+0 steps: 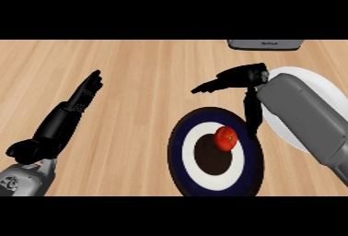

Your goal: Pick the tomato from the plate and place it in the plate

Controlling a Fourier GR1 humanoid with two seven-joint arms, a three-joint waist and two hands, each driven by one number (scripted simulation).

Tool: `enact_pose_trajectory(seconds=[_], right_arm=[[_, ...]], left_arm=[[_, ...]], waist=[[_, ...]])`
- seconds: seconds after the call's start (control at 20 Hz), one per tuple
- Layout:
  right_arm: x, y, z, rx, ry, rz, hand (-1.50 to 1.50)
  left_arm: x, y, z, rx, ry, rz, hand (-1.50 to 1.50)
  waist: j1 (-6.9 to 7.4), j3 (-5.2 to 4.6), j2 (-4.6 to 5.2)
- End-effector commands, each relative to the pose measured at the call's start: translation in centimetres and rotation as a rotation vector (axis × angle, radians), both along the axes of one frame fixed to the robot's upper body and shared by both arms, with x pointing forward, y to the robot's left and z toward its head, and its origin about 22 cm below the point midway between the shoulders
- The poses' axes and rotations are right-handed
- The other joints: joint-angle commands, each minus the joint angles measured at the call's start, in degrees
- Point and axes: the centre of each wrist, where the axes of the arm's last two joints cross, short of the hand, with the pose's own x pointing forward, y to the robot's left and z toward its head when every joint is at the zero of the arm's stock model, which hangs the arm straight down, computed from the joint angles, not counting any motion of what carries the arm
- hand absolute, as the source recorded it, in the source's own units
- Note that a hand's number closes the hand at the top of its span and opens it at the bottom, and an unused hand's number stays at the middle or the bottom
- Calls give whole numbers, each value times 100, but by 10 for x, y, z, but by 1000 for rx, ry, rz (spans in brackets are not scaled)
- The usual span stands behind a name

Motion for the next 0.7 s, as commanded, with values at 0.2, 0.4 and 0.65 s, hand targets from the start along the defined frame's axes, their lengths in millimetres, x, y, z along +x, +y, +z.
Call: enact_pose_trajectory(seconds=[0.2,0.4,0.65], right_arm=[[26,-1,33,-161,-10,-8,-150],[29,-4,10,-162,21,-46,-150],[29,-8,-2,-147,75,-37,-150]], left_arm=[[10,16,8,-6,-19,-11,0],[-11,-15,-7,-7,-10,-2,0],[5,22,-11,7,-10,6,0]], waist=[[0,2,19],[50,5,24],[-23,2,20]])
